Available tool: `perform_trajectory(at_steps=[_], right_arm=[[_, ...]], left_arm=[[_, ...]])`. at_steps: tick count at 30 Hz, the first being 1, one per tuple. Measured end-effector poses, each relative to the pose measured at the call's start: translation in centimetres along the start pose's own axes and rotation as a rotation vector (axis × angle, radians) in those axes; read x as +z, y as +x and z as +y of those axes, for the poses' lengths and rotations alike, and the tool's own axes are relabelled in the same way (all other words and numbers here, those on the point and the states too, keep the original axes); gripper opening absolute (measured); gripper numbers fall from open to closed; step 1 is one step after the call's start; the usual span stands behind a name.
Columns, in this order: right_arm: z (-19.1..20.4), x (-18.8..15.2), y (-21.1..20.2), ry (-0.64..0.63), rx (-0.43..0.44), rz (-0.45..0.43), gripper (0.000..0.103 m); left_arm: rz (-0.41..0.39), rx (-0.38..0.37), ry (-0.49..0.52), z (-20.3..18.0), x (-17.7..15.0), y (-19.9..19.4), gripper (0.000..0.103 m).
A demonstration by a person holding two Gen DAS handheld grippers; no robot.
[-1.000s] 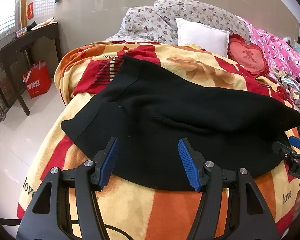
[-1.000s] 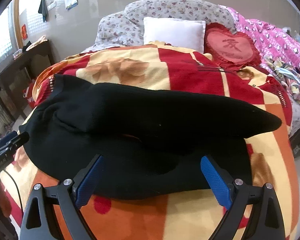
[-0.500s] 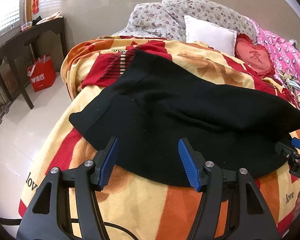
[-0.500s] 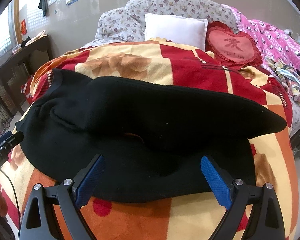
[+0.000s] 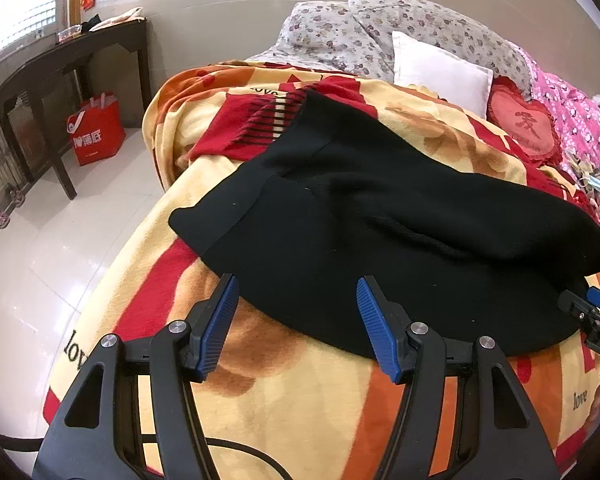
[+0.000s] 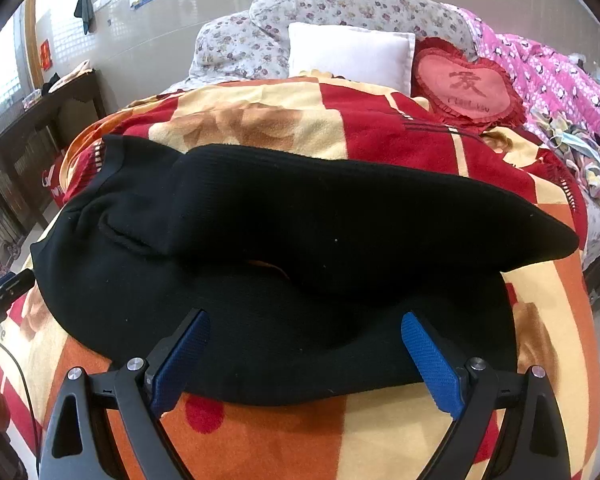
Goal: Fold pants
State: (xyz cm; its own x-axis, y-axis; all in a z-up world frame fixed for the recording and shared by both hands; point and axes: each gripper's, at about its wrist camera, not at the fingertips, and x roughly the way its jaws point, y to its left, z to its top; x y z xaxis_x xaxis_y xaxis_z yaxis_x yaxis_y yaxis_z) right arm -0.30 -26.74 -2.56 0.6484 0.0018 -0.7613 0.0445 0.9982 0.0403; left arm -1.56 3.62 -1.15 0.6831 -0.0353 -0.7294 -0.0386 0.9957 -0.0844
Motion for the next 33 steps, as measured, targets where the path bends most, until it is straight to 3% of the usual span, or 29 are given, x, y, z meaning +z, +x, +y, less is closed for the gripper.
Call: perform_trajectory(at_steps=[23,29,33], right_arm=[[0.2,0.0,0.0,-0.01,0.008,0.004,0.096],[0.1,-0.6,-0.6,-0.003,0.087,0.004,0.096],[0.3,-1.5,-0.8,-0.014,0.14,0.025,0.096]], left_arm=[[0.037,0.006,-0.045,2.3,-0.5,0.1,0.062],[0.052,-0.042,-0.115,4.3,-0.4,0.2,0.062],[0.08,-0.037,-0.127,4.2,0.0,1.5,0.062]])
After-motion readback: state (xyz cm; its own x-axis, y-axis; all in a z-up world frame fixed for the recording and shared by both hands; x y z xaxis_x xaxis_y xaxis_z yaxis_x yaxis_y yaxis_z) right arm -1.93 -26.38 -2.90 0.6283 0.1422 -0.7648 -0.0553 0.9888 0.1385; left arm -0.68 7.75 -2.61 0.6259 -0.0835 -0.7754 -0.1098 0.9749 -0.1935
